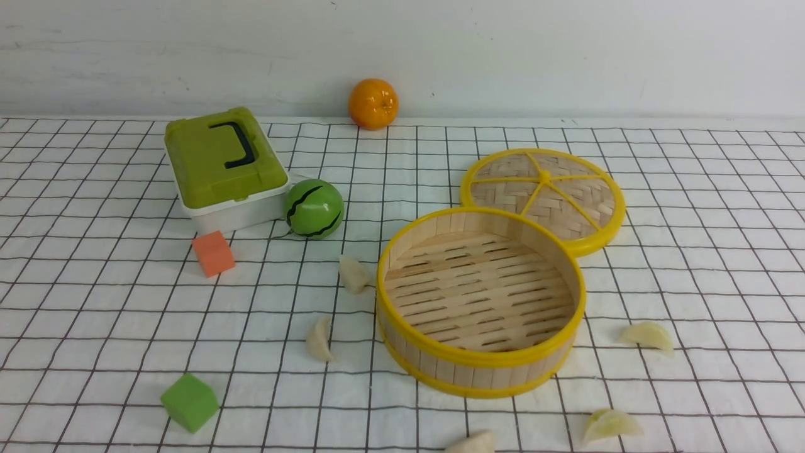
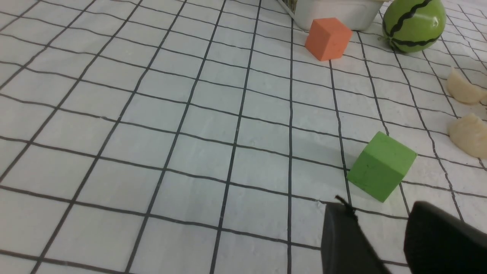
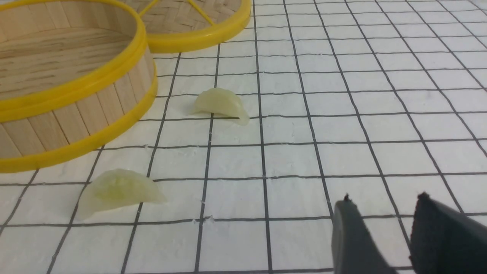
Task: Put the dumplings into the steamer on the table with the white tablecloth.
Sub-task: 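Reach for and grasp a dumpling on the table with the left gripper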
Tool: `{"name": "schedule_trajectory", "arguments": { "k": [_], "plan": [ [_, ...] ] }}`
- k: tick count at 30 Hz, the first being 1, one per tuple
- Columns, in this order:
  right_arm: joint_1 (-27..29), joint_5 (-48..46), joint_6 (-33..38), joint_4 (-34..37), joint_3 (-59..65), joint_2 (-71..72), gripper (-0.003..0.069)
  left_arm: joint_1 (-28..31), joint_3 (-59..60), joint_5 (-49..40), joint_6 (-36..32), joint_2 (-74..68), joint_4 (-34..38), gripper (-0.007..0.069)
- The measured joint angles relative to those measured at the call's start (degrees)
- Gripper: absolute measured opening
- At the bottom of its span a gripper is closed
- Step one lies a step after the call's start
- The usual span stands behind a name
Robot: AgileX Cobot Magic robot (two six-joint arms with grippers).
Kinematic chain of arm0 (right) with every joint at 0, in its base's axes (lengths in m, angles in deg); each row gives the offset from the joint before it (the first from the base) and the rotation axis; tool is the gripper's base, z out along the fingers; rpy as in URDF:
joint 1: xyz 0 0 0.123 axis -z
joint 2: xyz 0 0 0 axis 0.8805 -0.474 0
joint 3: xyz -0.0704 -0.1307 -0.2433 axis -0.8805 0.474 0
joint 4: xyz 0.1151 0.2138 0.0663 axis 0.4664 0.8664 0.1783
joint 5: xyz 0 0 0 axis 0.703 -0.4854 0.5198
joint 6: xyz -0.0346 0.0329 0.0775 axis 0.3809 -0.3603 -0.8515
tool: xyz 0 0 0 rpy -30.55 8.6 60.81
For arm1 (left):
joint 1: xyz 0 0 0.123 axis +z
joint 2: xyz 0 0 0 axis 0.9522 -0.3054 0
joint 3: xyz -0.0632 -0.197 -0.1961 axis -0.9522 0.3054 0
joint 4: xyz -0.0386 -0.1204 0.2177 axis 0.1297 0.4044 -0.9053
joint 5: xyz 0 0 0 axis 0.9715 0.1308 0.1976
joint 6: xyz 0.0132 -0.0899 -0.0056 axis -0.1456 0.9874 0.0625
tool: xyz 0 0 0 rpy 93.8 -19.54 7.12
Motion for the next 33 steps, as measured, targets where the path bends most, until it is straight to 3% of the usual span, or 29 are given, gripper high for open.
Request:
{"name": "schedule_trajectory", "arguments": {
  "k": [24,26,33],
  "plan": [
    [0.0,0.0,0.0,0.1,0.0,0.0,0.0239,0.0,0.0,2.4,1.2,0.0,-0.8,0.0239],
    [0.0,0.0,0.0,0.6,0.0,0.0,0.0239,0.0,0.0,5.0,4.4,0.0,3.2,0.0239],
    [0.0,0.2,-0.1,7.7,0.0,0.0,0.0239,0.0,0.0,11.3,23.7,0.0,28.7,0.0239]
  ]
}}
